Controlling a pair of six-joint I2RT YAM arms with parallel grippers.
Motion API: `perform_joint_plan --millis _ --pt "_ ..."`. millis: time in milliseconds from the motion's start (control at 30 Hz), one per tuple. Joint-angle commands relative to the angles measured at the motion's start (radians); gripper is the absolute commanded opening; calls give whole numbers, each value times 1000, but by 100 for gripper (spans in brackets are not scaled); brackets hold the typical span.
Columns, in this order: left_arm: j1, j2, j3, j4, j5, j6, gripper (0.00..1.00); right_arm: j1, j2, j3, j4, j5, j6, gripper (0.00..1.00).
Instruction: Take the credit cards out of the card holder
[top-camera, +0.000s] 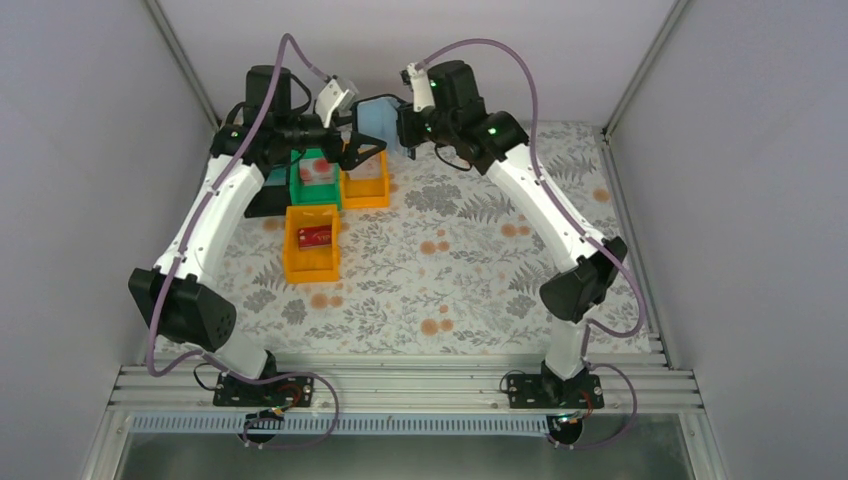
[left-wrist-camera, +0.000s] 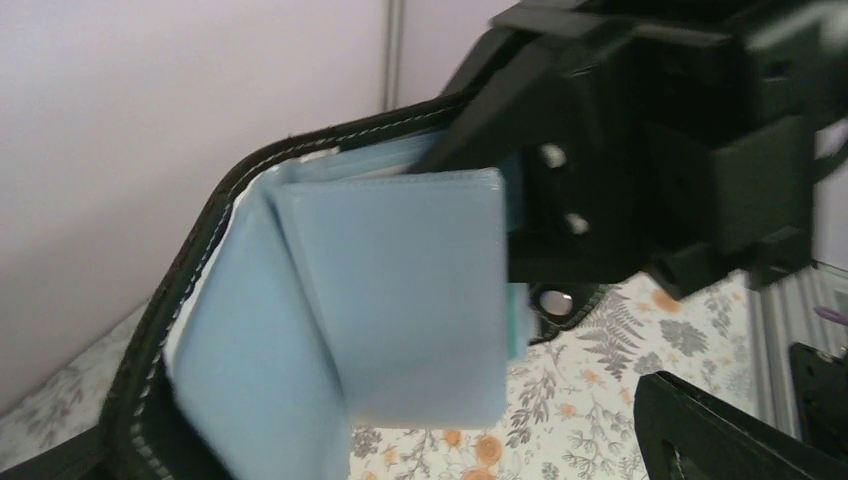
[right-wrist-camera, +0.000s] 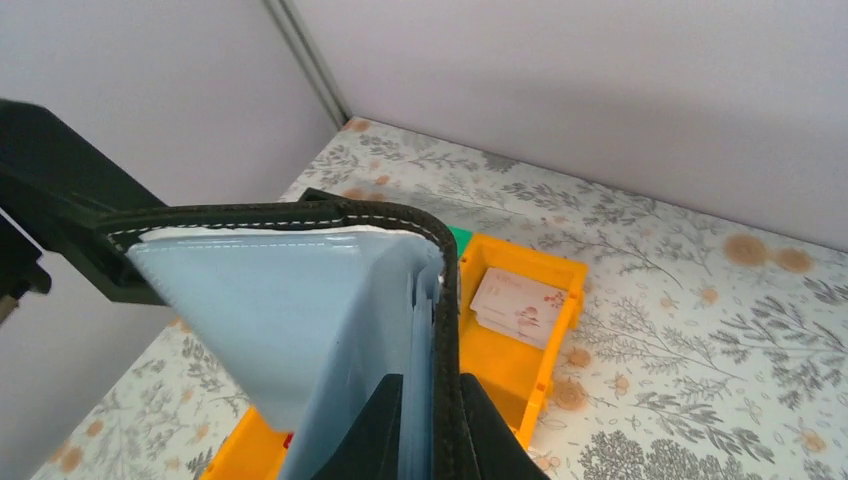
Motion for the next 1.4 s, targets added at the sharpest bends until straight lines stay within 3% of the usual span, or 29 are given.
perform_joint_plan --millis 0,167,333,567,667,800,867,1000,1100,1267,1367 --pt "-20 6 -32 49 -109 -75 100 68 26 142 -85 199 72 4" --pt "-63 16 -46 53 -212 -95 100 92 62 175 -57 95 74 4" --pt "-58 24 -27 10 -440 -70 100 78 40 157 -32 -25 40 4" --pt "9 -27 -39 -65 -146 61 96 -72 -133 -135 118 -427 -96 4" --pt "35 -50 -46 -100 -132 122 96 -92 -162 -143 75 -531 -210 4" --pt "76 -50 -50 -82 -212 71 91 -112 -177 -151 60 -643 -261 4" --pt "83 -44 -35 -88 -233 70 90 -122 -172 -161 73 -605 -227 4" --pt "102 -47 26 -110 -235 116 91 -169 -98 -115 7 -293 -26 4" --pt "114 -36 96 -124 -223 126 91 -176 -47 -95 -38 -155 80 4" --pt "97 -14 190 -161 11 131 74 -139 -24 -108 -27 14 130 4" --pt "16 -11 164 -154 124 73 61 -114 6 -66 -51 21 107 4"
